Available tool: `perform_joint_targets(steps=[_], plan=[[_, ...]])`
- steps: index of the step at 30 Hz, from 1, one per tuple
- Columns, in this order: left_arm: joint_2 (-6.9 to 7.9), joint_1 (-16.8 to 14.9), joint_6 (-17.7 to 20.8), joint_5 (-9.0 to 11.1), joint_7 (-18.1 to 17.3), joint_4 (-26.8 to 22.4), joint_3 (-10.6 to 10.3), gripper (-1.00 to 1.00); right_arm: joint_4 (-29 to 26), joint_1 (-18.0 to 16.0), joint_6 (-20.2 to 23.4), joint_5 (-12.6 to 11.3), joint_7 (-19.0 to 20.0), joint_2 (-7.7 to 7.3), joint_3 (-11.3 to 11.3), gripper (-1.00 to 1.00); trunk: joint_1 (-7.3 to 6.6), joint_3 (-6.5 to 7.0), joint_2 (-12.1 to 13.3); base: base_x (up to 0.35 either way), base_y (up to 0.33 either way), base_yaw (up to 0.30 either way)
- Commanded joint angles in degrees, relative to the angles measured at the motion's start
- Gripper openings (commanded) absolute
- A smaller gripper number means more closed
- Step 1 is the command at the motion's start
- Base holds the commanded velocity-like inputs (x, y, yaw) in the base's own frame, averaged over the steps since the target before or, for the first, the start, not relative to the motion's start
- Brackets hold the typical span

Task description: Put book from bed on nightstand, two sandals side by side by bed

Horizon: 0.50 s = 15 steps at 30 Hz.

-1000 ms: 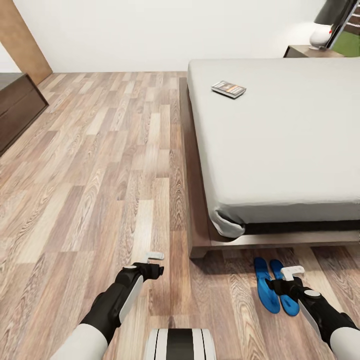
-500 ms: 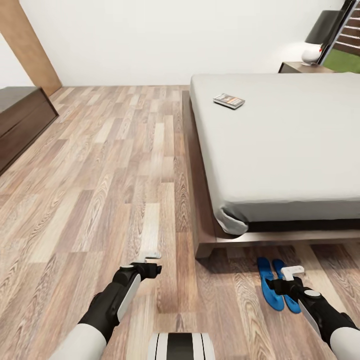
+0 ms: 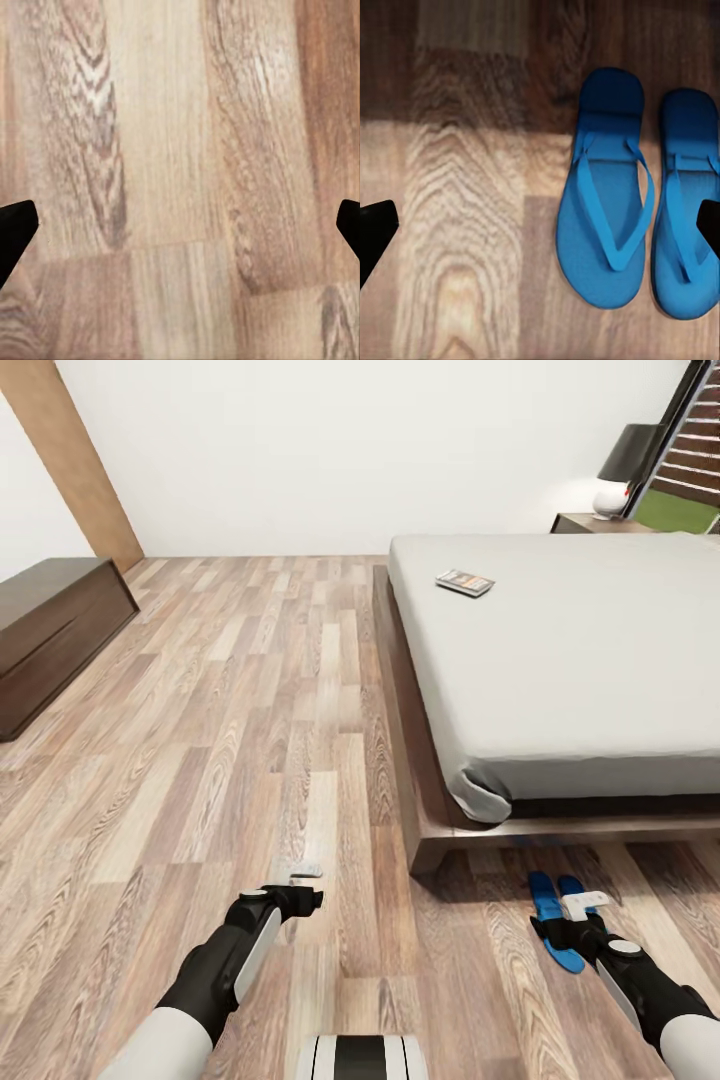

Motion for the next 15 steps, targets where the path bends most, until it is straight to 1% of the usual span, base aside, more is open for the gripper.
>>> perform_joint_targets(steps=[1, 15], plan=[[0.01, 0.0, 0.2, 0.6, 0.5, 0.0, -0.2, 1.00, -0.1, 0.0, 0.2, 0.2, 0.2, -0.03, 0.0, 1.00, -0.04, 0.19, 0.0, -0.017, 0.212, 0.000], [-0.09, 0.0, 1.4, 0.5, 0.6, -0.1, -0.2, 1.00, -0.1, 0.0, 0.0, 0.2, 0.2, -0.03, 0.0, 1.00, -0.40, 3.29, 0.2, -0.004, 0.263, 0.000]])
